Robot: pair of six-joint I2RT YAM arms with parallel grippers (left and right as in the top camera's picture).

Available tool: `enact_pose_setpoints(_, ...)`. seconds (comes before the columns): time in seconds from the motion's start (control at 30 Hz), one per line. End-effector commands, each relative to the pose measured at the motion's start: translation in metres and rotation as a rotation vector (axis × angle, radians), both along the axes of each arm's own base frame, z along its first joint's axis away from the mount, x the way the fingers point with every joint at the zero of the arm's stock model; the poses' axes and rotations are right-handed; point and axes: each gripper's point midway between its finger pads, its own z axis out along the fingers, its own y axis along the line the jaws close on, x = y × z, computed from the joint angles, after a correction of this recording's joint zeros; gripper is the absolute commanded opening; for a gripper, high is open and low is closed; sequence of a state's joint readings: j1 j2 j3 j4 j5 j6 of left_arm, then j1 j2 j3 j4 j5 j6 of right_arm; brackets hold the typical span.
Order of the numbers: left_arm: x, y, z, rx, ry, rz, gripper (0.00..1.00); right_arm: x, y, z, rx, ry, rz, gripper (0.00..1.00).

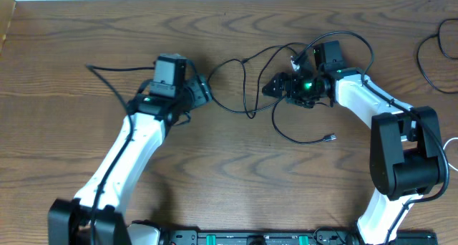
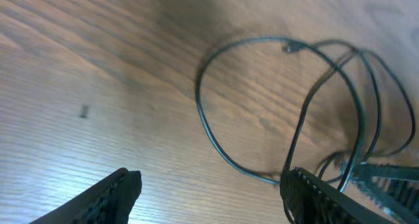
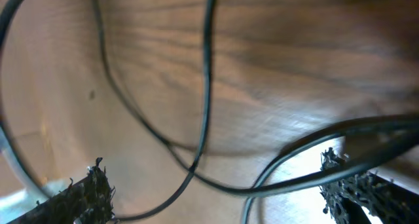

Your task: Untangle cables

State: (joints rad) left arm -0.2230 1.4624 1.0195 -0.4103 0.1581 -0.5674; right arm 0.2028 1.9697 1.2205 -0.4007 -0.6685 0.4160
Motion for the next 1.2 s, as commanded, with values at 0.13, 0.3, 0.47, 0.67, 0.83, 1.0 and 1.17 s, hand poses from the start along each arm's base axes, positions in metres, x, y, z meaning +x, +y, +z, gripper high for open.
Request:
enact_pose_setpoints(0.13,0.003,0.034,0.026,0.049,-0.073,0.064,0.75,-0.006,0.006,-0.014,-0.123,0.063,-0.102,0.99)
enact_pose_setpoints(0.3,0.002,0.051,0.024,0.053,-0.057,0.110,0.75,-0.006,0.020,-0.011,-0.133,0.043,-0.112,0.99)
enact_pose_setpoints(0.47,0.001,0.071,0.022,0.056,-0.041,0.163,0.75,0.010,0.030,0.001,-0.104,-0.047,-0.113,0.99)
enact_pose_setpoints(0.67,0.001,0.078,0.022,0.057,-0.036,0.180,0.75,0.004,0.008,-0.013,-0.207,0.037,-0.230,0.99)
enact_pose_setpoints(0.83,0.001,0.078,0.022,0.057,-0.036,0.180,0.76,0.016,0.003,-0.015,-0.264,-0.009,-0.304,0.99)
enact_pose_setpoints(1.0,0.001,0.078,0.022,0.057,-0.037,0.180,0.76,0.024,0.005,-0.015,-0.357,-0.095,-0.361,0.99)
enact_pose_setpoints(1.17,0.001,0.078,0.022,0.057,-0.037,0.180,0.76,0.020,0.005,-0.017,-0.476,-0.142,-0.437,0.99)
